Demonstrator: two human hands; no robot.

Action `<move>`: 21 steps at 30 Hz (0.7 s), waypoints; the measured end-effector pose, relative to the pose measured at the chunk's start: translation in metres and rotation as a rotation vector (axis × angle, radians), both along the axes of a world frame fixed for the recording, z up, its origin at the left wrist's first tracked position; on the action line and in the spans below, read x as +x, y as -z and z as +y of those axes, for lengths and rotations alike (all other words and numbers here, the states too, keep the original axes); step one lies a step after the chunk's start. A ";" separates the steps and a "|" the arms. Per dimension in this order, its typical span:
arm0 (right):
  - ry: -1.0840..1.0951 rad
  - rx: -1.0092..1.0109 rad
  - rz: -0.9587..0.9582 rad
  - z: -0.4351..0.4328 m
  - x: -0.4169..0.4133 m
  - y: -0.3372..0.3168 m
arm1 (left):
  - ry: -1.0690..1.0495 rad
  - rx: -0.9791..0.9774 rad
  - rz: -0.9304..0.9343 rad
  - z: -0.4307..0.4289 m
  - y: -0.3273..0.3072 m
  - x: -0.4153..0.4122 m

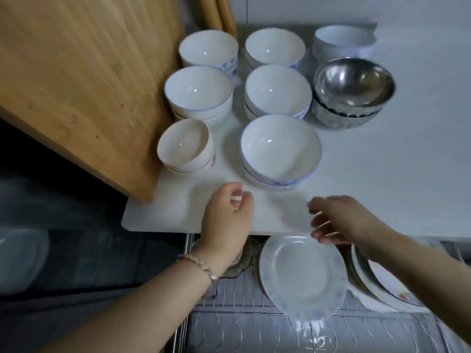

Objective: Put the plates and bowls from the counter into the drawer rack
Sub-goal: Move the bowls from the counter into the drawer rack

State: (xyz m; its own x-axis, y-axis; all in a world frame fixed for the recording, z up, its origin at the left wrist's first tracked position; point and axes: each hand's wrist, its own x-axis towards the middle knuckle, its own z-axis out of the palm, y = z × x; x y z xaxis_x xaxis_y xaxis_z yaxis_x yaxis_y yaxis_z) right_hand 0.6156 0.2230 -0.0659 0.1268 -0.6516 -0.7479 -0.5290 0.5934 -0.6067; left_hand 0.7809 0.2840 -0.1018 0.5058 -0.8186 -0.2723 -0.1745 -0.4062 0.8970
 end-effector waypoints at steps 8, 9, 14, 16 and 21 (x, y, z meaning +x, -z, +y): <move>0.268 -0.063 -0.255 -0.054 0.029 0.015 | 0.051 0.238 0.406 -0.081 -0.019 0.009; 0.300 -0.087 -0.290 -0.050 0.030 0.019 | 0.054 0.231 0.407 -0.079 -0.018 0.008; 0.377 -0.175 -0.338 -0.005 0.000 0.017 | 0.084 0.156 0.428 -0.041 -0.021 -0.012; 0.394 -0.173 -0.329 0.024 -0.028 0.013 | 0.131 0.215 0.522 -0.017 -0.030 -0.029; 0.369 -0.122 -0.220 0.096 -0.114 -0.003 | 0.353 0.355 0.553 0.040 -0.030 -0.098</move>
State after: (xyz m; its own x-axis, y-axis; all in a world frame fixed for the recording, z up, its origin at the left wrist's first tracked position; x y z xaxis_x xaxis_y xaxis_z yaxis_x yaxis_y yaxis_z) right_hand 0.5017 0.3189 -0.0627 0.0169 -0.7646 -0.6443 -0.1456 0.6357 -0.7581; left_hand 0.6831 0.3242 -0.0714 -0.0583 -0.7223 -0.6891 0.0905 -0.6913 0.7169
